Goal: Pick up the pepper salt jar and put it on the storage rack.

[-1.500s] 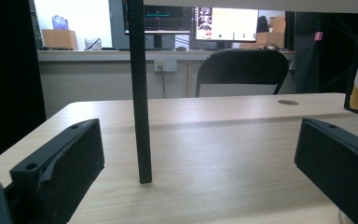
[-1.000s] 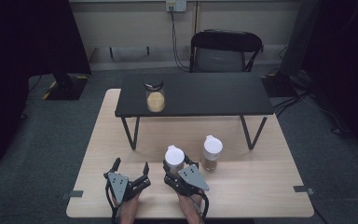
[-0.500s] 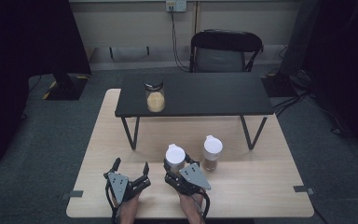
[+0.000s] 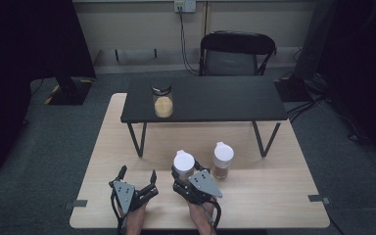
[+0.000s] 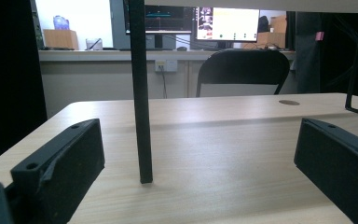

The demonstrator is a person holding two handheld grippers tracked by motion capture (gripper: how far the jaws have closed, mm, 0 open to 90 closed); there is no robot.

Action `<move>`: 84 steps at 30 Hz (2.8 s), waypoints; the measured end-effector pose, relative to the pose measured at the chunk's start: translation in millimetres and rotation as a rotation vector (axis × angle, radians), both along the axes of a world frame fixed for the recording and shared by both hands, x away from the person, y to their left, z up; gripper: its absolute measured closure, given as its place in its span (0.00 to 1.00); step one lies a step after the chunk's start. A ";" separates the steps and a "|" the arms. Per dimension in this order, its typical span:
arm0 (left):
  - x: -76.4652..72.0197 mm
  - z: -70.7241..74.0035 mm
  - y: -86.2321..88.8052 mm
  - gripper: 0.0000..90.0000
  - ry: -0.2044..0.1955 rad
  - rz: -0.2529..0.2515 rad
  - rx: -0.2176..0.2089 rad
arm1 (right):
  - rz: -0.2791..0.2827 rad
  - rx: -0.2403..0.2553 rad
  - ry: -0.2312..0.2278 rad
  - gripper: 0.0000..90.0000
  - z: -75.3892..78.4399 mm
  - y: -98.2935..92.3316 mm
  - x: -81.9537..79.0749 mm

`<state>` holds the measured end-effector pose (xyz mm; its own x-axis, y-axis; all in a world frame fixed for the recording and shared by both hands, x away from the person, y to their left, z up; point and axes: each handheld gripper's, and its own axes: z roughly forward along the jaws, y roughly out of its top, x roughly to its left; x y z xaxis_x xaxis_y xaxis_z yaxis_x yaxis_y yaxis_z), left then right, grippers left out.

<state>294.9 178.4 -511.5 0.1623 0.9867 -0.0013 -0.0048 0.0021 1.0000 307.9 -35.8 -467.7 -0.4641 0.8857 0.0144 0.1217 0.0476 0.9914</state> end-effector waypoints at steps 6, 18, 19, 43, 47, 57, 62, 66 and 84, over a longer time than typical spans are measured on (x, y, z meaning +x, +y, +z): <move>0.0 0.0 0.0 0.01 0.000 0.000 0.000 | 0.006 0.003 0.002 0.34 4.2 -0.1 -0.5; 0.0 0.0 0.0 0.01 0.000 0.000 0.000 | 0.003 0.005 -0.007 0.34 10.8 0.5 -1.5; 0.0 0.0 0.0 0.01 0.000 0.000 0.000 | 0.005 0.006 -0.006 0.34 11.2 0.4 -1.4; 0.0 0.0 0.0 0.01 0.000 0.000 0.000 | 0.016 0.010 -0.020 0.34 34.5 4.5 1.5; 0.0 0.0 0.0 0.01 0.000 0.000 -0.001 | 0.016 0.004 -0.023 0.34 38.7 4.0 3.1; -0.1 0.0 0.0 0.01 0.000 0.000 -0.001 | 0.030 -0.001 -0.022 0.34 50.1 0.6 8.5; -0.1 0.0 0.0 0.01 0.000 0.000 -0.001 | 0.034 -0.005 -0.021 0.34 56.1 0.8 10.5; 0.0 0.0 -0.1 0.01 0.000 0.000 -0.002 | 0.034 -0.007 -0.031 0.34 62.2 -0.1 11.1; 0.0 0.0 0.0 0.01 0.000 0.001 -0.001 | 0.026 -0.004 -0.048 0.34 88.1 -9.0 17.6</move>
<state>294.9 178.3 -511.5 0.1618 0.9868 -0.0027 -0.0046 0.0035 1.0000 325.6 -44.8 -379.6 -0.4872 0.8732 -0.0123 0.0725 0.0545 0.9959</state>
